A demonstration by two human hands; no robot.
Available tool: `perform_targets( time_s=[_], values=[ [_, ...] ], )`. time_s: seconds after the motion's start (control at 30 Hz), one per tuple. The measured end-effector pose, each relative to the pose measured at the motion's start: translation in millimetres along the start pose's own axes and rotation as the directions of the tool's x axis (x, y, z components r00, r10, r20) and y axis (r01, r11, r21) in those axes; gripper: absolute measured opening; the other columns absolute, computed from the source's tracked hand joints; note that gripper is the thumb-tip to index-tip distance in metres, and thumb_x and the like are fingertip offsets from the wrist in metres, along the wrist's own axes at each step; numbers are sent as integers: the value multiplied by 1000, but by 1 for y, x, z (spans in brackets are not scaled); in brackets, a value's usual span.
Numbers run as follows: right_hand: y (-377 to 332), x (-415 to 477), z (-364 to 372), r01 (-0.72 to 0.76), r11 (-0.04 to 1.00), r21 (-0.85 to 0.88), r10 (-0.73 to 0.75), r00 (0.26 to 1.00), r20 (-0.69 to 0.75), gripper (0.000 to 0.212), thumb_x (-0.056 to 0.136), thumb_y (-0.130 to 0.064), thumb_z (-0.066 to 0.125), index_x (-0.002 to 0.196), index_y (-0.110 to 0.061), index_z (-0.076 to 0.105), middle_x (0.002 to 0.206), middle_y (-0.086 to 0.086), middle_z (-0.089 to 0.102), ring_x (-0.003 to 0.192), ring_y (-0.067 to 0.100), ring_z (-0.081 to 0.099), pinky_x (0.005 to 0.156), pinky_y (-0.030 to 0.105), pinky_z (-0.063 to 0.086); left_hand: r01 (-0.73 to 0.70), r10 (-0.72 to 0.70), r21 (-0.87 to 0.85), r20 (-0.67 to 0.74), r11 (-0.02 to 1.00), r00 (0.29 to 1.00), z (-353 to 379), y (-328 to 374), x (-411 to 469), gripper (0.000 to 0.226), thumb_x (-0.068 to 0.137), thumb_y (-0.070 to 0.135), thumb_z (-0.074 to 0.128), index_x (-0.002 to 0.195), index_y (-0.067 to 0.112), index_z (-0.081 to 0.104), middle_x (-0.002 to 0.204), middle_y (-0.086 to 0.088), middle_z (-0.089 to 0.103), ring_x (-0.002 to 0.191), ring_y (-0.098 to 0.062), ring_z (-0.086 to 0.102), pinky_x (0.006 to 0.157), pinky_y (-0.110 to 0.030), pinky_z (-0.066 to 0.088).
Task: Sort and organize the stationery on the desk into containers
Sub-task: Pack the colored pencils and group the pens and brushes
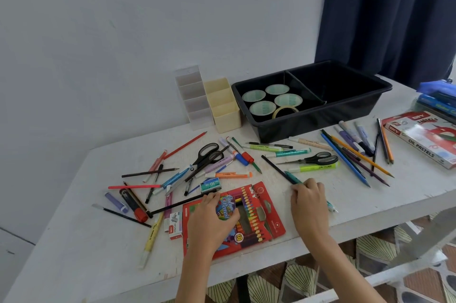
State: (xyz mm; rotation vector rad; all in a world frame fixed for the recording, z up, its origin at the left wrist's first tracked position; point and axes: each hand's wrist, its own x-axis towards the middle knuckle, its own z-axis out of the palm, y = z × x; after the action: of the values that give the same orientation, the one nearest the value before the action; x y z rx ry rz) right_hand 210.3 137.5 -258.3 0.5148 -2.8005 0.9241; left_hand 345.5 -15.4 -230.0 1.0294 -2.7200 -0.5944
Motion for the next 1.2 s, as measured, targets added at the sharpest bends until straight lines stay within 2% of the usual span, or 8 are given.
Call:
perform_targets(
  time_s=[0.17, 0.27, 0.5, 0.6, 0.73, 0.8, 0.97, 1.2],
  values=[
    [-2, 0, -3, -68, 994, 82, 71, 997, -33, 20, 93, -6, 52, 109, 2, 60, 100, 11, 50, 86, 20, 48, 67, 26, 39, 7, -7, -5, 4, 1000, 1000, 1, -1, 0, 76, 81, 66, 51, 144, 26, 35, 151, 6, 32, 135, -11, 35, 105, -33, 40],
    [1, 1, -5, -58, 998, -13, 58, 998, -39, 19, 93, -11, 55, 106, -2, 65, 98, 9, 51, 86, 19, 46, 62, 27, 40, 6, -6, -16, 3, 1000, 1000, 1, -2, 0, 77, 80, 66, 52, 144, 26, 35, 151, 6, 32, 134, -11, 36, 105, -34, 41],
    [5, 9, -16, 19, 999, -40, -16, 997, 69, 28, 94, -9, 51, 121, -10, 60, 105, 4, 56, 97, 17, 44, 79, 28, 45, 11, -10, -13, 8, 1000, 1000, 1, -1, 0, 77, 81, 65, 52, 144, 25, 35, 151, 6, 32, 134, -11, 36, 105, -33, 41],
    [11, 18, -36, 54, 993, -101, -45, 995, 90, 27, 93, -9, 53, 117, -15, 64, 103, 2, 57, 95, 16, 45, 80, 28, 42, 14, -14, -15, 8, 1000, 1000, 0, 1, 0, 76, 82, 64, 52, 144, 24, 35, 151, 5, 33, 135, -12, 35, 106, -33, 40],
    [28, 36, -74, 63, 985, -159, -42, 990, 132, 23, 90, -12, 58, 106, -24, 68, 104, -3, 61, 104, 17, 51, 99, 39, 35, 12, -12, -19, 20, 1000, 1000, 0, 0, 1, 75, 82, 64, 51, 144, 24, 36, 151, 4, 34, 136, -11, 34, 107, -34, 40],
    [36, 41, -90, 88, 981, -173, -53, 979, 196, 23, 89, -11, 60, 100, -27, 70, 97, -8, 59, 101, 15, 50, 95, 38, 38, 10, -9, -14, 23, 1000, 1000, 0, 1, 1, 75, 83, 64, 50, 144, 23, 36, 151, 4, 34, 136, -11, 34, 107, -33, 39],
    [32, 35, -92, 174, 981, -87, -129, 918, 375, 19, 86, -15, 63, 93, -31, 71, 89, -12, 53, 94, 11, 48, 93, 36, 43, -7, 7, 1, 28, 1000, 1000, -2, 3, 2, 72, 85, 61, 49, 144, 21, 37, 152, 3, 32, 139, -12, 28, 110, -30, 32],
    [-27, 10, -32, 298, 949, 101, -313, 864, 394, 17, 89, -26, 59, 104, -28, 68, 99, -12, 54, 103, 9, 45, 97, 28, 36, -16, 17, -20, 28, 1000, 999, -6, 2, 0, 72, 85, 61, 50, 144, 22, 36, 152, 4, 30, 140, -11, 27, 110, -29, 31]
  ],
)
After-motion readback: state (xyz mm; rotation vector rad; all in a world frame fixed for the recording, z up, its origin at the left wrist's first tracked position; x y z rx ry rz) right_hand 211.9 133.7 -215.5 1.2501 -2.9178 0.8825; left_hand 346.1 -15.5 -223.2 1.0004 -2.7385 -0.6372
